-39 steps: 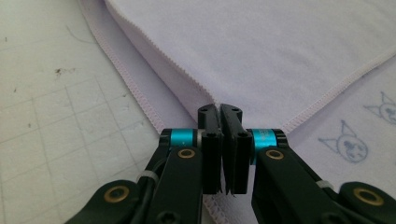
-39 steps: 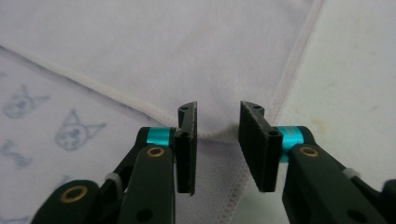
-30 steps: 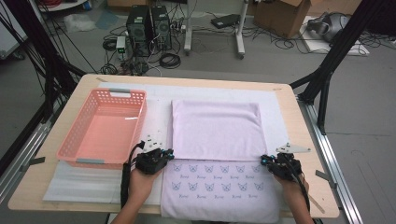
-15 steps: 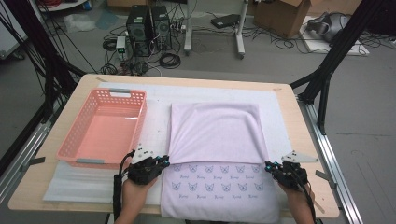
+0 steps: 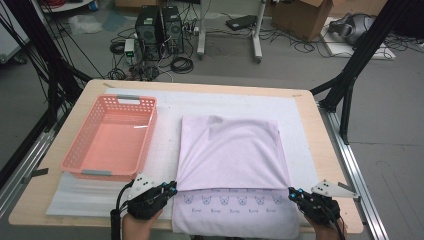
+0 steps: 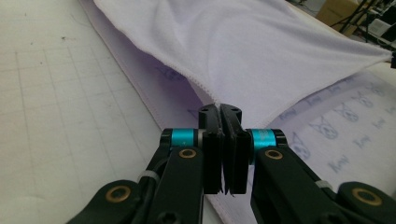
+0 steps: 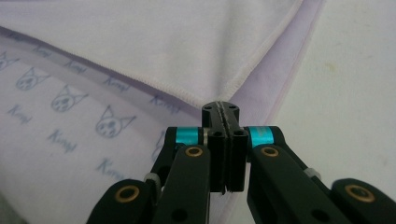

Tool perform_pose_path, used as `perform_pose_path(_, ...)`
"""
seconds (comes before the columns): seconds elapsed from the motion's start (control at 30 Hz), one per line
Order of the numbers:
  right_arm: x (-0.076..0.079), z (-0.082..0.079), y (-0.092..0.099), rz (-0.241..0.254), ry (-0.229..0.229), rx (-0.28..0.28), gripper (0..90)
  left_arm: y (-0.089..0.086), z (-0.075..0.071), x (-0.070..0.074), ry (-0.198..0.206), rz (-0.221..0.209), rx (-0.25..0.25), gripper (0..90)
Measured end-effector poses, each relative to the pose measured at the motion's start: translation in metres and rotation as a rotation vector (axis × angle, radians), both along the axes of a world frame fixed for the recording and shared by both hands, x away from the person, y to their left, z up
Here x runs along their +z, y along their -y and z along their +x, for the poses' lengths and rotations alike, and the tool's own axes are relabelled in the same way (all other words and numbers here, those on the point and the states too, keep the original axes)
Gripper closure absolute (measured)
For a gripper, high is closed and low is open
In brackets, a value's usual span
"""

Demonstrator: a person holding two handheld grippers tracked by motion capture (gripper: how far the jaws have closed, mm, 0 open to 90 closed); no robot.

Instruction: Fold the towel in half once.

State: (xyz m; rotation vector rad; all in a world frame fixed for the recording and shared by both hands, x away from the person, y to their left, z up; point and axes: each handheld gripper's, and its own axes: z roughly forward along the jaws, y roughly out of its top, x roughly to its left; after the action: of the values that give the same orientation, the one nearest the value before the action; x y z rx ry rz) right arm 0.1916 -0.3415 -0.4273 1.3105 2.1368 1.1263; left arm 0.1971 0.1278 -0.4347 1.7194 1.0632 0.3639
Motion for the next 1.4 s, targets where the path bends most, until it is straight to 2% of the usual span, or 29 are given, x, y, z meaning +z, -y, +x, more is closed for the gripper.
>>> perform_pose_path(0.37,0.003,-0.041,0.001,-0.017,-0.011,0.034,90.0,0.001,-0.041,0.001,0.012,0.005,-0.03,87.0)
perform_pose_path(0.5,0.004,-0.053,0.003,-0.02,-0.014,0.037,90.0,-0.001,-0.052,0.001,0.015,0.002,-0.032,86.7)
perform_pose_path(0.53,0.004,-0.056,0.004,-0.022,-0.017,0.033,90.0,-0.002,-0.052,0.001,0.01,-0.005,-0.028,84.9)
perform_pose_path(0.63,0.003,-0.058,0.006,0.001,-0.029,0.002,88.8,-0.004,-0.047,-0.003,-0.033,-0.018,-0.012,63.0)
perform_pose_path(0.7,0.003,-0.057,0.008,0.034,-0.025,-0.019,72.3,-0.004,-0.044,-0.004,-0.024,-0.011,0.003,55.8)
perform_pose_path(0.77,0.006,-0.057,0.011,0.059,0.001,-0.044,66.8,-0.005,-0.039,-0.003,-0.011,-0.012,0.006,51.0)
perform_pose_path(0.87,0.008,-0.051,0.011,0.039,0.032,-0.059,65.2,-0.007,-0.03,-0.004,-0.002,0.004,0.013,50.1)
perform_pose_path(1.0,0.002,-0.034,0.007,0.028,0.009,-0.067,65.8,-0.006,-0.02,-0.007,-0.002,0.016,0.008,49.9)
perform_pose_path(1.07,0.0,-0.024,0.004,0.019,0.011,-0.071,67.5,-0.006,-0.014,-0.007,-0.003,0.02,0.002,49.9)
perform_pose_path(1.27,-0.005,0.004,0.0,-0.003,-0.009,-0.067,73.0,-0.006,0.007,-0.007,-0.002,0.014,0.003,49.9)
perform_pose_path(1.4,-0.008,0.026,-0.002,0.022,-0.037,-0.068,70.3,-0.006,0.024,-0.007,-0.005,0.018,0.004,49.9)
